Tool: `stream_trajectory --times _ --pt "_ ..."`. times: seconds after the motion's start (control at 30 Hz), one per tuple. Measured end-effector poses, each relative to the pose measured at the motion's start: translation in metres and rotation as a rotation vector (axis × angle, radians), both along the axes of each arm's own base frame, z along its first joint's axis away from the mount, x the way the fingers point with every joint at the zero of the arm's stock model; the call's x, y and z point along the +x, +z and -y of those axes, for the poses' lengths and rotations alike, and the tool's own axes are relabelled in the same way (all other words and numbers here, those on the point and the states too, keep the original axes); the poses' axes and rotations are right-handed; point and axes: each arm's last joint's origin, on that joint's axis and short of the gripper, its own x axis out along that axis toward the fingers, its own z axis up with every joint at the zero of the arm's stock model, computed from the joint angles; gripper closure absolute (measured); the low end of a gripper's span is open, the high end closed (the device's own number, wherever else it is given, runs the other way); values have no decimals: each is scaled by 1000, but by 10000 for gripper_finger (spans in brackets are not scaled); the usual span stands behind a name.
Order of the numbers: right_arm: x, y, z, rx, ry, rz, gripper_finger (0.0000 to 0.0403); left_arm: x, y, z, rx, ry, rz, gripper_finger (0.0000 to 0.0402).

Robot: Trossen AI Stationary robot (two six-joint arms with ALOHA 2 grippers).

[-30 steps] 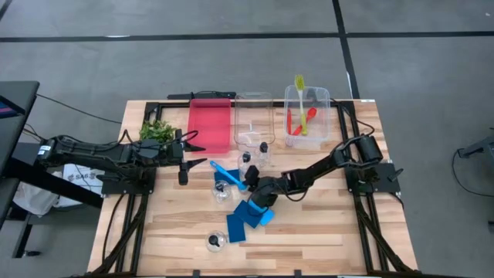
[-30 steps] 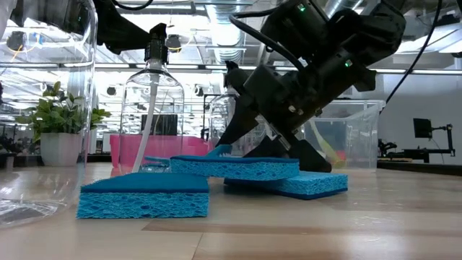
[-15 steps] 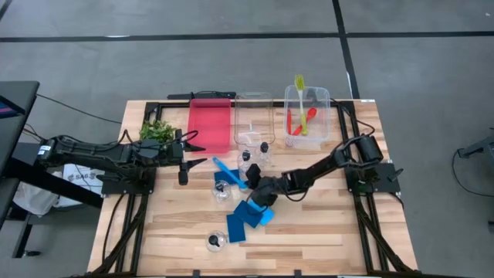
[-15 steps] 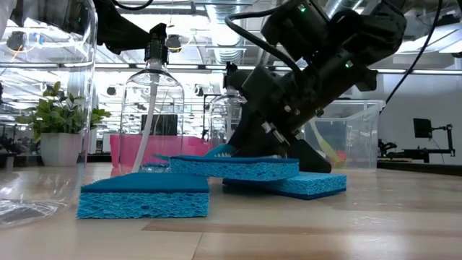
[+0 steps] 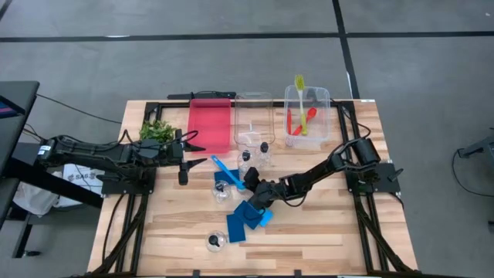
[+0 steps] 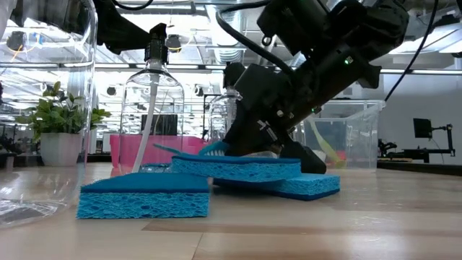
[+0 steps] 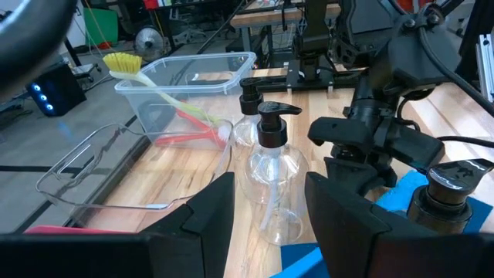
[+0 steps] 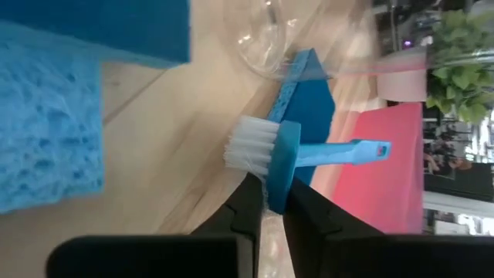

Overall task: Pick & Place Kitchen Sink Supplies
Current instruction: Put the blue dish brush into the right transparent bin

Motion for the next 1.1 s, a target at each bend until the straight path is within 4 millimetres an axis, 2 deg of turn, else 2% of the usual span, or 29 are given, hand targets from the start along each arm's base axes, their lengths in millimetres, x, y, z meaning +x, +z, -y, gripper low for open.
stream_trajectory --times 0.67,0.8,1.1 --pt "-2 10 -12 -137 -114 56 380 0 0 0 0 0 0 241" --pt "-5 26 -14 -148 -123 95 381 0 0 0 0 0 0 241" --pt "-19 74 -22 -138 -155 214 380 0 0 0 0 0 0 241"
